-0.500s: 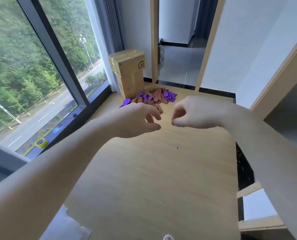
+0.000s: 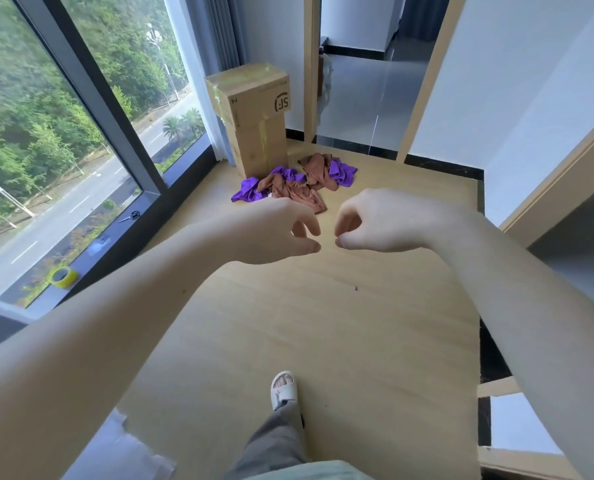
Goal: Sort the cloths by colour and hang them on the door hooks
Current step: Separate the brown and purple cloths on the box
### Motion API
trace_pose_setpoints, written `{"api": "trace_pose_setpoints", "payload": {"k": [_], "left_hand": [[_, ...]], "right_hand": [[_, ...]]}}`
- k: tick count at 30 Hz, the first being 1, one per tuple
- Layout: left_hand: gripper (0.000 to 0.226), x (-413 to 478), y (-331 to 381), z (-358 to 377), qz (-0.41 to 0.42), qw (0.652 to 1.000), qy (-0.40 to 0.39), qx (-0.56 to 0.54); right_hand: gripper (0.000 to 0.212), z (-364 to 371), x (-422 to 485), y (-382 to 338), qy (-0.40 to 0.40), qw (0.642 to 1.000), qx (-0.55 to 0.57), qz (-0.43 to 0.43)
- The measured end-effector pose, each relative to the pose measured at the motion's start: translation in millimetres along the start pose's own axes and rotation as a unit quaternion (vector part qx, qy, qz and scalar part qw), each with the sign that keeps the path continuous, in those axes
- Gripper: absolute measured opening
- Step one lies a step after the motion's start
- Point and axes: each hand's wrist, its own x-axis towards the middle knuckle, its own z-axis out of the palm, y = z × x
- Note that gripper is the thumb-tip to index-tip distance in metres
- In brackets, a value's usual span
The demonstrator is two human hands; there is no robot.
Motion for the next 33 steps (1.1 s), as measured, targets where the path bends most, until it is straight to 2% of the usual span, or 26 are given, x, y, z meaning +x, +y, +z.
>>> {"api": "trace_pose_setpoints", "payload": {"k": [7, 18, 29, 33], "left_hand": [[0.031, 73, -57, -48, 0.005, 1.000, -0.028, 0.008], [0.014, 154, -129, -106, 0.023, 0.998, -0.057, 0.021], [0.023, 236, -170, -140, 0.006, 0.997, -0.073, 0.021], [0.025, 281, -176, -161, -0.010, 0.998, -0.055, 0.037]], "right_hand": [[0.020, -32, 98, -8, -0.007, 1.000, 0.008, 0.016], [0.019, -73, 208, -13, -0.013, 0.999, 0.029, 0.045], [0.019, -110, 305, 16, -0.035, 0.999, 0.010, 0.040], [0.018, -135, 350, 40, -0.047, 0.999, -0.010, 0.024]]}}
